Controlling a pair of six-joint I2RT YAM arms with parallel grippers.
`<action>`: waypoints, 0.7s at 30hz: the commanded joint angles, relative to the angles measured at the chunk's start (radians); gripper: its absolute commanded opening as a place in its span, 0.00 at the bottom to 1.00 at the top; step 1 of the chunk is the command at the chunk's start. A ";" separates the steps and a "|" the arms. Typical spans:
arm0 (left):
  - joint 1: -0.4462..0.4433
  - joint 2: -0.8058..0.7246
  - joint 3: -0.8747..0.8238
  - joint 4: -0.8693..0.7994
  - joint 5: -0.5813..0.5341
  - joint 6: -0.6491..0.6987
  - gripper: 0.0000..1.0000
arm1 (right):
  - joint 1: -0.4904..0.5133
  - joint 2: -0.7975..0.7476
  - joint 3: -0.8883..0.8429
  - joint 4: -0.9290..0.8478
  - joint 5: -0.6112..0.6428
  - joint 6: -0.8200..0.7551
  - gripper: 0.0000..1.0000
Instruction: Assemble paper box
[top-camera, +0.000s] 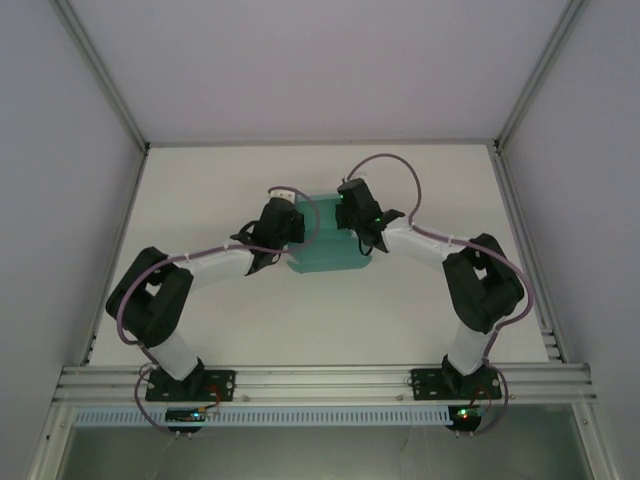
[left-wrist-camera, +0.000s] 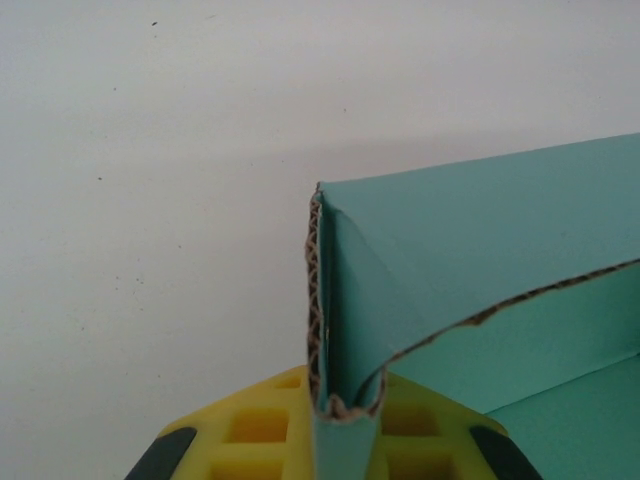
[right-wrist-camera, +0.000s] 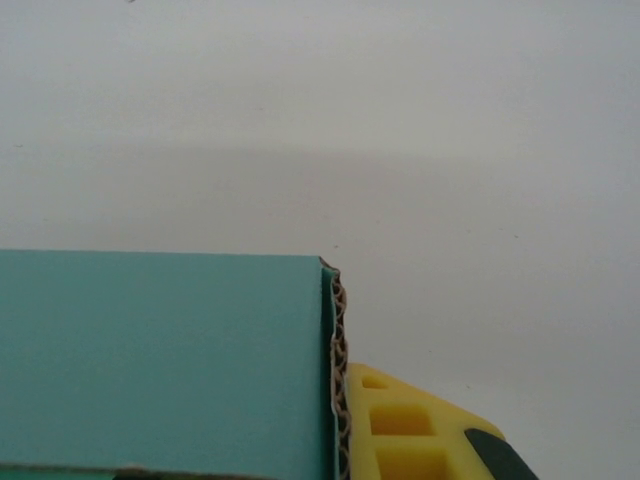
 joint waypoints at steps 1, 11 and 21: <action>0.010 -0.012 0.031 -0.045 -0.052 -0.054 0.00 | -0.010 0.056 0.062 -0.169 0.314 0.133 0.00; 0.008 0.001 0.076 -0.100 -0.067 -0.054 0.00 | -0.017 0.169 0.245 -0.468 0.602 0.357 0.00; 0.009 0.012 0.080 -0.094 -0.064 -0.072 0.00 | -0.052 0.000 -0.040 0.085 0.015 0.004 0.29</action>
